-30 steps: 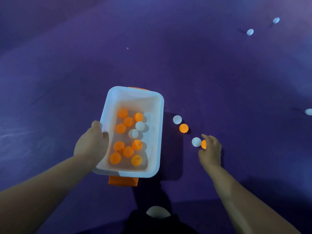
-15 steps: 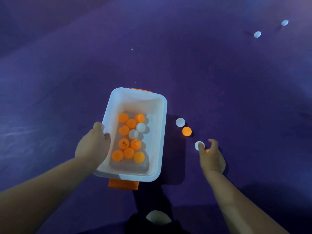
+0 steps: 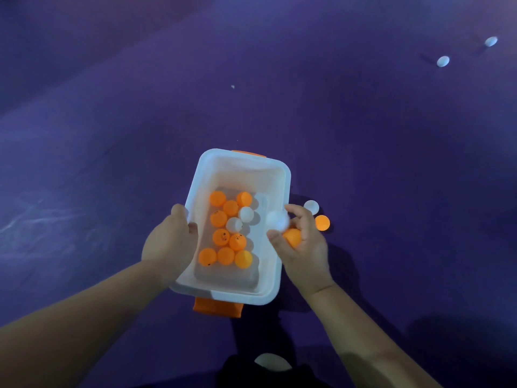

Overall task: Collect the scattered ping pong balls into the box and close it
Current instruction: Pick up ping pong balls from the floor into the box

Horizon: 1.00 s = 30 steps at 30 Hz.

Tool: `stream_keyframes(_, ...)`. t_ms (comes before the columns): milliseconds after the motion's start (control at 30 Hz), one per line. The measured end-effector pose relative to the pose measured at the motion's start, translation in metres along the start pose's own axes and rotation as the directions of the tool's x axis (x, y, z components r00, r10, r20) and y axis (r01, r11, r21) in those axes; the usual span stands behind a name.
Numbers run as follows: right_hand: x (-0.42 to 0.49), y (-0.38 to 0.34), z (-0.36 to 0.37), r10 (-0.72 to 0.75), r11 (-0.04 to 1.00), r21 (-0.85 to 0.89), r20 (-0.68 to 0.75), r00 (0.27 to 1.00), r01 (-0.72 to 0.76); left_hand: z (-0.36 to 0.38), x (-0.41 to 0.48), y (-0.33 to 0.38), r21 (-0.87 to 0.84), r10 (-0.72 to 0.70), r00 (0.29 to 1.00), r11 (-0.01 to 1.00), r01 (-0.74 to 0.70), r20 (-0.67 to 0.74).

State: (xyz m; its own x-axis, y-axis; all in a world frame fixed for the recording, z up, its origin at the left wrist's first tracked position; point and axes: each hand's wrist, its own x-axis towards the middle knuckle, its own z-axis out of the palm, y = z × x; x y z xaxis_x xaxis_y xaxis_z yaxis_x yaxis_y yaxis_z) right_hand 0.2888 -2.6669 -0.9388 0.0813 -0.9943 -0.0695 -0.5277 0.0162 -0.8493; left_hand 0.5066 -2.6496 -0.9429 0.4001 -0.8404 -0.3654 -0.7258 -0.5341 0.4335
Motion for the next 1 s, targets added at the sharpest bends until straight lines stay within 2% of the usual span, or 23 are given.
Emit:
stream_keyframes(67,0.001,0.000,0.005,-0.010,1.000,0.010,0.002,1.000,0.010,0.000,0.000,0.000,-0.002,0.005,1.000,1.000,-0.005,0.003)
stream_keyframes(167,0.000,-0.003,0.013,-0.100,0.993,0.053,-0.052,0.994,0.102,0.000,0.000,-0.001,-0.004,0.002,1.000,1.000,-0.002,0.015)
stream_keyframes(333,0.001,-0.006,0.024,-0.241,0.965,-0.107,0.005,0.971,0.240,0.003,0.002,-0.002,-0.017,-0.011,1.000,1.000,0.011,0.019)
stream_keyframes(400,0.001,0.003,0.021,-0.273,0.959,-0.105,-0.078,0.959,0.265,0.003,0.003,-0.003,-0.016,-0.008,1.000,1.000,0.009,0.019)
stream_keyframes(467,0.005,0.016,0.015,-0.169,0.985,-0.019,-0.246,0.954,0.170,0.003,0.003,-0.003,-0.019,0.006,1.000,1.000,-0.006,0.013)
stream_keyframes(567,0.020,0.043,0.006,0.135,0.990,0.099,-0.402,0.906,-0.104,0.003,0.003,-0.004,-0.020,0.017,1.000,1.000,-0.016,0.005)
stream_keyframes(633,0.032,0.065,0.002,0.199,0.974,-0.003,-0.452,0.869,-0.225,0.005,0.004,-0.004,-0.017,0.018,1.000,1.000,-0.018,-0.002)
stream_keyframes(700,0.044,0.081,-0.001,0.152,0.950,-0.166,-0.492,0.857,-0.264,0.005,0.004,-0.004,0.000,0.022,1.000,1.000,-0.022,-0.010)
stream_keyframes(767,0.053,0.092,-0.002,0.157,0.900,-0.296,-0.467,0.870,-0.321,0.007,0.005,-0.005,0.014,0.036,0.999,0.999,-0.036,-0.015)
stream_keyframes(867,0.057,0.105,-0.003,0.207,0.833,-0.427,-0.351,0.913,-0.353,0.007,0.006,-0.006,0.021,0.049,0.999,0.999,-0.048,-0.024)
stream_keyframes(933,0.056,0.112,-0.007,0.239,0.844,-0.401,-0.311,0.920,-0.355,0.007,0.006,-0.006,0.027,0.053,0.998,0.998,-0.052,-0.023)
stream_keyframes(1000,0.055,0.113,-0.013,0.275,0.875,-0.306,-0.324,0.905,-0.376,0.007,0.006,-0.007,0.031,0.051,0.999,0.998,-0.050,-0.018)
